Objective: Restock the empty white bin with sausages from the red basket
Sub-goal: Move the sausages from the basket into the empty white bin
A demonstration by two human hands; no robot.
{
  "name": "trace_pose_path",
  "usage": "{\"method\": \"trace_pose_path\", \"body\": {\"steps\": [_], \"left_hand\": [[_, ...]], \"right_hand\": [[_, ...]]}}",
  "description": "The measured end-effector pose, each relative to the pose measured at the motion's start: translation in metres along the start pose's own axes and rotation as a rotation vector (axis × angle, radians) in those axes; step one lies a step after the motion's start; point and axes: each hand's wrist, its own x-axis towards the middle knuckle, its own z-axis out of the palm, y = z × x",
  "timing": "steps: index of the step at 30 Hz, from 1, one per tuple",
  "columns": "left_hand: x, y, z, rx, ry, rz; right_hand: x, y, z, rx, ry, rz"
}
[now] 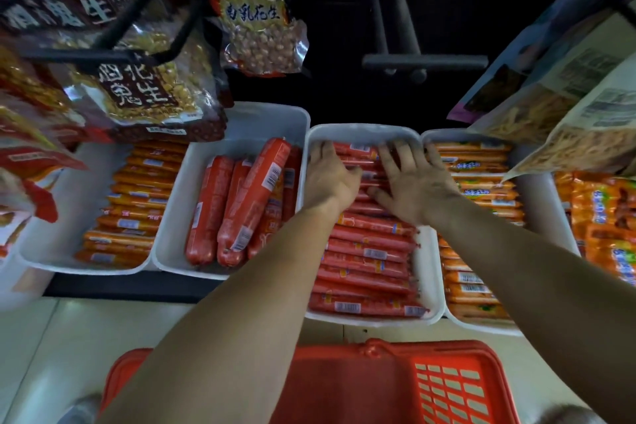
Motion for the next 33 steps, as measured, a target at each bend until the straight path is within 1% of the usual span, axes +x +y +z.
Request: {"method": "trace_pose_path", "body": {"steps": [3, 7, 10, 12, 14, 17, 19, 22, 25, 27, 31, 33], "left_hand": [[-0.001, 0.002, -0.003, -0.070, 0.011, -0.021], [0.001, 0.013, 0.002, -0.086, -0.016, -0.108], [0.003, 0.011, 0.006, -0.172, 0.004, -0.156], [0.003, 0.000, 0.008, -0.171, 0.031, -0.133], [0.005, -0.009, 0.011, -0.106, -0.006, -0.074], [-0.005, -0.001, 0.003, -0.012, -0.062, -0.002], [-0.020, 0.005, -0.010, 0.003, -0.092, 0.035], [-0.046, -0.010, -0.033, -0.052, -0.093, 0.068], [-0.065, -0.028, -0.055, -0.130, -0.032, 0.091], [-0.070, -0.036, -0.064, -0.187, -0.038, 0.053], [-0.072, -0.047, -0.065, -0.261, -0.027, 0.005], [-0.075, -0.050, -0.060, -0.265, -0.020, -0.004]], "right_hand": [[-0.005, -0.003, 0.002, -0.029, 0.030, -0.020], [-0.002, 0.000, 0.002, 0.019, 0.022, -0.044], [0.005, 0.004, 0.003, 0.038, 0.016, -0.048], [0.008, 0.004, 0.002, -0.007, -0.019, -0.050], [0.008, 0.004, -0.001, -0.015, -0.038, -0.034], [0.001, 0.001, -0.005, 0.048, 0.030, -0.009], [-0.005, -0.004, -0.006, 0.121, 0.073, -0.019], [0.001, -0.013, -0.011, 0.240, 0.057, 0.021], [0.010, -0.017, -0.022, 0.219, 0.040, -0.014], [0.008, -0.016, -0.028, 0.228, 0.016, -0.017], [0.000, -0.013, -0.022, 0.189, 0.086, 0.037], [-0.010, -0.016, -0.018, 0.205, 0.161, 0.061]]}}
